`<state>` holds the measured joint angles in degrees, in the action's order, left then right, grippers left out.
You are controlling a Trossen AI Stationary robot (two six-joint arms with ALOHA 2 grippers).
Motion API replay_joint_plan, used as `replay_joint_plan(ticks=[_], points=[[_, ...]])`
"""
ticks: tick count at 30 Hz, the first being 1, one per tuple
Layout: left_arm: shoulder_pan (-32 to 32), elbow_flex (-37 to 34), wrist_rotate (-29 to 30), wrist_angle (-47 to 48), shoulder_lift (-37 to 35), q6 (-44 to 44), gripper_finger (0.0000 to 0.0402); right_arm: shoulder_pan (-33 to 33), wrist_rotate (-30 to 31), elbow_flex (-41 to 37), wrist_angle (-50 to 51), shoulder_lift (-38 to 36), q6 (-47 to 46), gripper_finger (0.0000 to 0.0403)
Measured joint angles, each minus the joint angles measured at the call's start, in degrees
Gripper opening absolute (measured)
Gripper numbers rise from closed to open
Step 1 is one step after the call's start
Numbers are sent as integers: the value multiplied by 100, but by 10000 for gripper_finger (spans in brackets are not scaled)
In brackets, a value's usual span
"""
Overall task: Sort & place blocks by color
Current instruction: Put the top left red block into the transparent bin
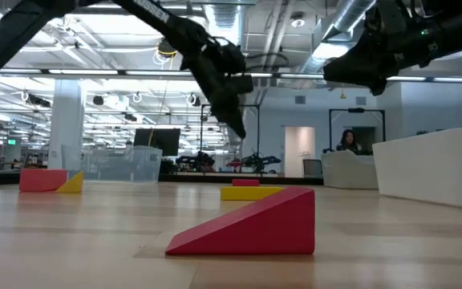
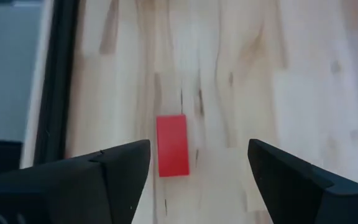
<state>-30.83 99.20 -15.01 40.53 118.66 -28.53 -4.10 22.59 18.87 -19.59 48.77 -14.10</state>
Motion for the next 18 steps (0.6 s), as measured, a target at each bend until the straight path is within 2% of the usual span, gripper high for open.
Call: replay_joint_plan(ticks=[7, 13, 16, 18], points=[[7, 151, 281, -134, 757, -130, 255, 0, -16, 0, -12, 2, -5, 127], [4, 425, 931, 55, 1173, -347, 255, -4, -18, 0, 6, 0, -66, 127], [4, 564, 1487, 37, 1266, -403, 255, -4, -20, 0, 49, 1, -102, 127], [4, 584, 1599, 269, 1293, -552, 255, -4, -20, 0, 75, 0, -106, 127]])
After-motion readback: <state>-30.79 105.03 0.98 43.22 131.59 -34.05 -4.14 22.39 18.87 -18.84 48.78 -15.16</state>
